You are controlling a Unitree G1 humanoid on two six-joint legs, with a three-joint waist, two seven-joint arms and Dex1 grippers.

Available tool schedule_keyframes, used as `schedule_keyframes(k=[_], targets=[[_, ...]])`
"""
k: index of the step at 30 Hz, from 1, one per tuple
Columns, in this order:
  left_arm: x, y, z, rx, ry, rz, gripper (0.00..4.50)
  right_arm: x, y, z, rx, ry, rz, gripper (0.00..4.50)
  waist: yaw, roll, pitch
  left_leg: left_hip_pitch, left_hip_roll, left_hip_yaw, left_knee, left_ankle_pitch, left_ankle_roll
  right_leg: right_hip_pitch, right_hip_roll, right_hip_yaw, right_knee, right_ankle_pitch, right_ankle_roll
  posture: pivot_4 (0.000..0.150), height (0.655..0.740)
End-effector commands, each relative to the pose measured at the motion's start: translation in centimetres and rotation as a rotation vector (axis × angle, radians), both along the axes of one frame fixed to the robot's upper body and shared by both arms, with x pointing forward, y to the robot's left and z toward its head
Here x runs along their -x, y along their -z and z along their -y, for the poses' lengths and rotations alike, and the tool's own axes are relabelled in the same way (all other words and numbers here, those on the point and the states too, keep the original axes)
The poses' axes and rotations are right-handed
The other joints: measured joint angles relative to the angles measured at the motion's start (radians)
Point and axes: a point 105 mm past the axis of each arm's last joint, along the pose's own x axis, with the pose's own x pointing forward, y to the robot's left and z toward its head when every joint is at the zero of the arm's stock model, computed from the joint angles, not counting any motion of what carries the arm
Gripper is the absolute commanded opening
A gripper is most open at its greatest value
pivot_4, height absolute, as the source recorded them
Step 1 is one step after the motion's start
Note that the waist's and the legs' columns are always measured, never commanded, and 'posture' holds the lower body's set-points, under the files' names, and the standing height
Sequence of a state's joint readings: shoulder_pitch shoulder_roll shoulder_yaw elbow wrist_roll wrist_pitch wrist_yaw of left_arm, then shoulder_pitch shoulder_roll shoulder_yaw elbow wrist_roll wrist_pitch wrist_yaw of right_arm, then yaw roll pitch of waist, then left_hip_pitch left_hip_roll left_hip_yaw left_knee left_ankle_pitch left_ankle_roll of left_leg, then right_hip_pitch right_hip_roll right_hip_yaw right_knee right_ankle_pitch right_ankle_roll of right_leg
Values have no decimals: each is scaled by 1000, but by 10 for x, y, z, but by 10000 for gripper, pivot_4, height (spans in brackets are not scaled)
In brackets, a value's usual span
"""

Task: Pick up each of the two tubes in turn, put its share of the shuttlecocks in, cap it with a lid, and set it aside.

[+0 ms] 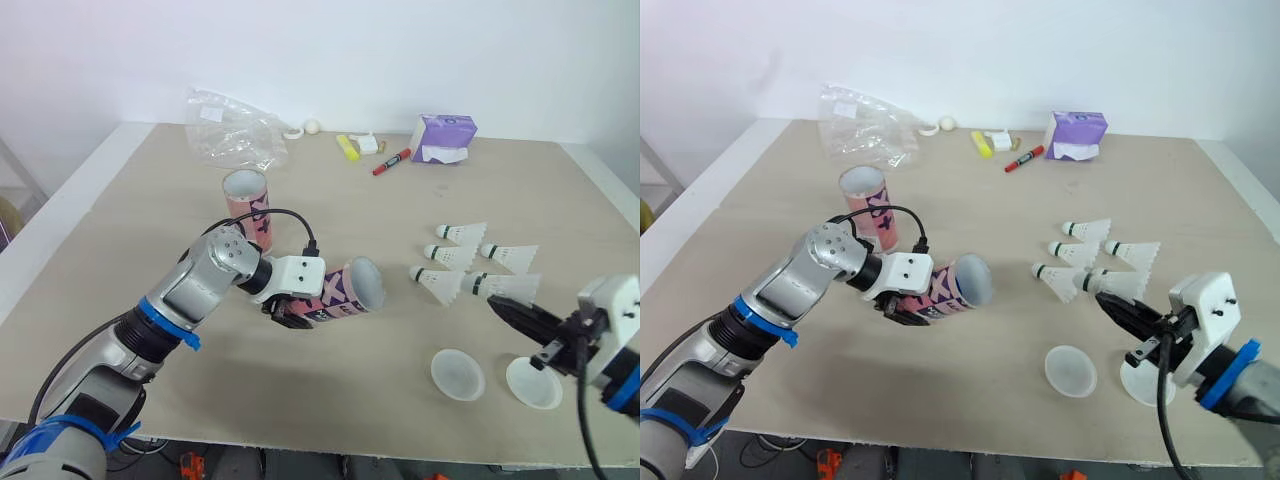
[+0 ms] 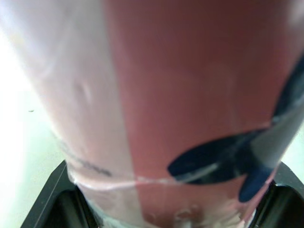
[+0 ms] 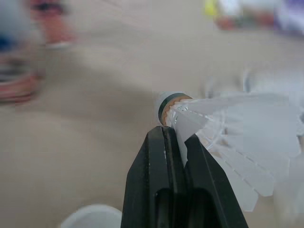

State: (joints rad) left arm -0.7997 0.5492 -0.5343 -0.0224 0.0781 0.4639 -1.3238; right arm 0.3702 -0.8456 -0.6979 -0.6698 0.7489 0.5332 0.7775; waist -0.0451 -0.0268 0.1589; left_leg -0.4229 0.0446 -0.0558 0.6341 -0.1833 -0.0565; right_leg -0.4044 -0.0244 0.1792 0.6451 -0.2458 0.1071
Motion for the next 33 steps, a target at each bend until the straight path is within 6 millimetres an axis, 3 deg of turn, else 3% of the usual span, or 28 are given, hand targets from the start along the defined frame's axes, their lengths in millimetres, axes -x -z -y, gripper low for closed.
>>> schedule_keyframes(k=[1,3,8,18,22,25,27,29,32,33], targets=[[-2,9,2,-19,-13,-34,30772,13,-26,-31,226,-266,136,225,-1,-1,1,1,0,0,0,0,0,-1,0,0,0,0,0,1500,7400],[-2,10,4,-19,-14,-44,30772,13,-31,-48,323,-375,201,225,-1,-2,1,1,-1,0,1,0,0,-1,-1,0,-1,0,0,1500,7400],[-3,10,6,-24,-21,-59,30772,4,-36,-83,369,-498,310,225,0,-4,1,0,-1,0,2,0,0,0,-2,0,-4,0,0,1500,7400],[-1,8,8,-9,-32,-57,30772,-25,-33,-114,449,-613,388,225,0,-3,1,-3,-4,0,1,0,0,0,-3,0,-4,-1,1,1500,7400],[-1,8,8,-5,-41,-57,30772,-27,-29,-122,451,-649,383,225,2,-4,1,-3,-3,-2,1,1,0,0,-2,0,-4,-1,1,1500,7400],[0,8,7,-4,-46,-59,30772,-25,-30,-124,434,-670,366,9782,3,-3,1,-4,-3,-2,1,1,0,2,-2,0,-4,-1,1,1500,7400],[-1,9,5,-7,-52,-57,30772,-23,-32,-121,432,-676,357,20715,3,-3,1,-4,-3,-2,1,1,0,2,-2,0,-4,-1,1,1500,7400],[-2,9,4,-9,-57,-55,30772,-20,-37,-118,400,-668,356,28371,3,-3,1,-4,-3,-2,1,1,0,3,-2,0,-4,-1,1,1500,7400],[-2,9,3,-9,-60,-54,30772,-22,-50,-107,252,-570,341,42933,3,-3,1,-5,-3,-2,0,1,0,3,-2,0,-4,-1,1,1500,7400],[-2,8,3,-9,-61,-55,30772,-25,-54,-98,185,-508,329,44074,4,-4,1,-5,-3,-2,0,1,0,3,-2,0,-4,-1,1,1500,7400]])
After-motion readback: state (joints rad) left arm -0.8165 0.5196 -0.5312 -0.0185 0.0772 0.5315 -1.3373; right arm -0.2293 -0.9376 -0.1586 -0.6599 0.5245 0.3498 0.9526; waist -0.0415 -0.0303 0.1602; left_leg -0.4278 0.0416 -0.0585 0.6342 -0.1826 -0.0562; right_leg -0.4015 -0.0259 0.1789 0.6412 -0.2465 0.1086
